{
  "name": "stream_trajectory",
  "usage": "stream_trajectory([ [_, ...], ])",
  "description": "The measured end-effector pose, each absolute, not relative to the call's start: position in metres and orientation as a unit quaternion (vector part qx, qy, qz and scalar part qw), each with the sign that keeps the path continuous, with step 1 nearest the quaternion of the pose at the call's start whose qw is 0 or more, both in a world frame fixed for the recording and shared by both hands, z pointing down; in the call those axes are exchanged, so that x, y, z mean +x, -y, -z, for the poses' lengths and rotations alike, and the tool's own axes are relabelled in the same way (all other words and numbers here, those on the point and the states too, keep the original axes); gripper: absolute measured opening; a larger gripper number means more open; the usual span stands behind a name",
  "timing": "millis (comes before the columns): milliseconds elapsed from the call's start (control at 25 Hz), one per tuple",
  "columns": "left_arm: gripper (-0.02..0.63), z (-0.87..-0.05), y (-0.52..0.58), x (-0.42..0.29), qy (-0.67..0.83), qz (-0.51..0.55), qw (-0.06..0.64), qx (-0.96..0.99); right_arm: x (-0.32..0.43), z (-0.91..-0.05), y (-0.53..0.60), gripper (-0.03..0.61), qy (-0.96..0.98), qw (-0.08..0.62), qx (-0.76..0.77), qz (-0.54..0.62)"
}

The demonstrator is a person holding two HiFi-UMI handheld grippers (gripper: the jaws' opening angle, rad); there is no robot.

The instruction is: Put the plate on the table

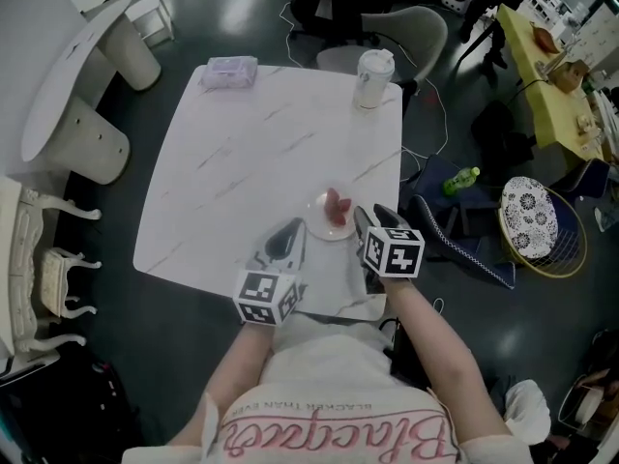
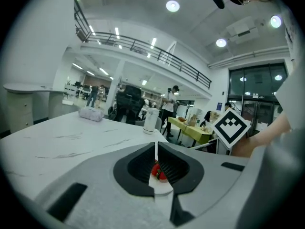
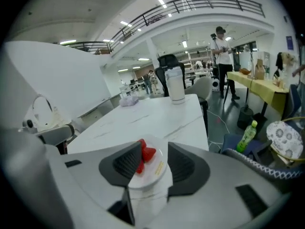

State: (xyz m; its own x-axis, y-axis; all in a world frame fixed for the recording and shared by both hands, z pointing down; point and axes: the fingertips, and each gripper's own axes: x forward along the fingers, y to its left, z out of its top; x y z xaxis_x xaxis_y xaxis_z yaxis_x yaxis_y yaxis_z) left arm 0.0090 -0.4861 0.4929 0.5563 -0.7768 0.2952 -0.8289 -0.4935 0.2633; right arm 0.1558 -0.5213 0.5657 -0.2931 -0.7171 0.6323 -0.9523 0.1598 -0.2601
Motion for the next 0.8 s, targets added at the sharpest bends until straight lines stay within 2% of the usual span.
stream_trajectory([
  [240,0.006,-0.466,0.483,0.027,0.443,-0.056,0.146,0.883,0.151,-0.484,0.511,0.118,0.793,0.125,0.552,-0.224],
  [480,0.017,-0.434,0.474,0.042,0.423,-0.053,0.088,0.900,0.140,-0.412,0.485,0.027,0.833,0.084,0.529,-0.139],
  [800,0.011,-0.397,0.468,0.048,0.424,-0.029,0.047,0.904,0.135,-0.368,0.458,0.008,0.842,0.053,0.534,-0.053],
])
